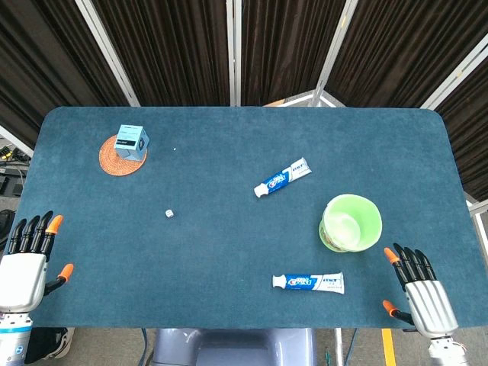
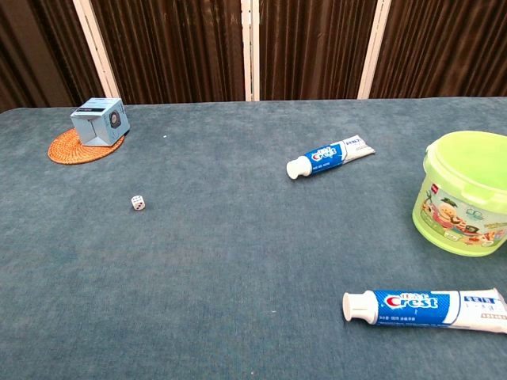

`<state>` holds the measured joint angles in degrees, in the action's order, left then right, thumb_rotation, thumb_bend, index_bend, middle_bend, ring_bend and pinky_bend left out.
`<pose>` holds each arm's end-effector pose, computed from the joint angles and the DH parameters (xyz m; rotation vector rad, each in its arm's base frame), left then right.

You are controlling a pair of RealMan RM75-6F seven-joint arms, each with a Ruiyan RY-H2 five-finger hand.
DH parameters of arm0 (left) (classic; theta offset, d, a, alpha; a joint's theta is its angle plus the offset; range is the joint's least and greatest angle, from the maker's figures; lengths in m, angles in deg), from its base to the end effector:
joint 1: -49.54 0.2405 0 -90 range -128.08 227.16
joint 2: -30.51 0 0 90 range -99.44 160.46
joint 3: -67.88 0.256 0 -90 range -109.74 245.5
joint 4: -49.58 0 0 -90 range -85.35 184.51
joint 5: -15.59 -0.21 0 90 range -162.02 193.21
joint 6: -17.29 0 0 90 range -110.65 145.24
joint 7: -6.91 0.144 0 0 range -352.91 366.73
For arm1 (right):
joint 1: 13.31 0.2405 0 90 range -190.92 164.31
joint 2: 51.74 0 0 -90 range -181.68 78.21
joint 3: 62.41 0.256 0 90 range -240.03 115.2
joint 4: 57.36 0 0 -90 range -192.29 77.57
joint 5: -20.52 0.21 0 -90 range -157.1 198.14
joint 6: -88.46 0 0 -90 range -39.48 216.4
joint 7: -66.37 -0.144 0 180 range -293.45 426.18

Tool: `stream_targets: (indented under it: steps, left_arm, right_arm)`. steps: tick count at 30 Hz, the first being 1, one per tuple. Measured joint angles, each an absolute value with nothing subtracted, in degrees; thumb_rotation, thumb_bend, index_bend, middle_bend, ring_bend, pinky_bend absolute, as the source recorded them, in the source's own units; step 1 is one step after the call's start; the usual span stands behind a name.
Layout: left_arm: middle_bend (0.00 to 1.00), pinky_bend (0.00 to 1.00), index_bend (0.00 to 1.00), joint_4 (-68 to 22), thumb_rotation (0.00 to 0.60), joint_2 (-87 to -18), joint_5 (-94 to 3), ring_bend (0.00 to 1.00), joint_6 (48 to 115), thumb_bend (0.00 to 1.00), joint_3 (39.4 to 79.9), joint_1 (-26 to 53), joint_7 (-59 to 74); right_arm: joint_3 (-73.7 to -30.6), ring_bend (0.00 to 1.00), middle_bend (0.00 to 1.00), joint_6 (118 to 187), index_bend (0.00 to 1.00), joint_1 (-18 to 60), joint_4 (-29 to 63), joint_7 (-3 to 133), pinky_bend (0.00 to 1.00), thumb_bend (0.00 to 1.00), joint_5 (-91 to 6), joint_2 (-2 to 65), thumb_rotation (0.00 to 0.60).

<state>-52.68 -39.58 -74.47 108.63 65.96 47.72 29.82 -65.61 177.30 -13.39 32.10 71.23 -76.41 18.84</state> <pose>-0.2615 0.1590 0.1275 -1.3902 -0.7502 -0.8609 -0.3005 -0.1304 0.1124 1.5284 -0.8928 0.9136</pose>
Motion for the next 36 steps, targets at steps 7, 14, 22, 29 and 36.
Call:
stream_targets:
  steps: [7, 14, 22, 29, 36]
  left_arm:
    - [0.0, 0.0, 0.0, -52.38, 0.6, -39.67, -73.93, 0.0, 108.11, 0.25, 65.75, 47.51, 29.75]
    - [0.0, 0.0, 0.0, -51.49, 0.6, -40.57, -73.13, 0.0, 106.36, 0.25, 65.45, 46.6, 30.84]
    - [0.0, 0.0, 0.11, -50.76, 0.6, -44.49, -67.06, 0.0, 100.57, 0.28, 62.42, 42.7, 34.67]
    - [0.0, 0.0, 0.17, -50.88, 0.6, -48.32, -59.98, 0.0, 93.84, 0.29, 57.2, 35.8, 41.04]
    - [0.0, 0.0, 0.21, -47.78, 0.6, -51.69, -52.6, 0.0, 85.93, 0.29, 54.03, 27.08, 50.6]
  right_arm:
    - [-65.62, 0.0, 0.0, 177.41, 0.0, -13.49, 32.13, 71.4, 0.0, 0.07, -76.39, 18.84, 0.6]
    - [-65.57, 0.0, 0.0, 177.64, 0.0, -13.5, 32.27, 71.25, 0.0, 0.07, -76.54, 18.76, 0.6]
    - [-65.71, 0.0, 0.0, 176.91, 0.0, -13.28, 32.23, 71.18, 0.0, 0.07, -76.4, 18.89, 0.6]
    - [-66.15, 0.0, 0.0, 176.86, 0.0, -13.26, 32.42, 70.79, 0.0, 0.07, -76.97, 18.67, 0.6]
    - [-66.12, 0.0, 0.0, 176.54, 0.0, -13.13, 32.67, 69.9, 0.0, 0.07, -76.6, 18.22, 0.6]
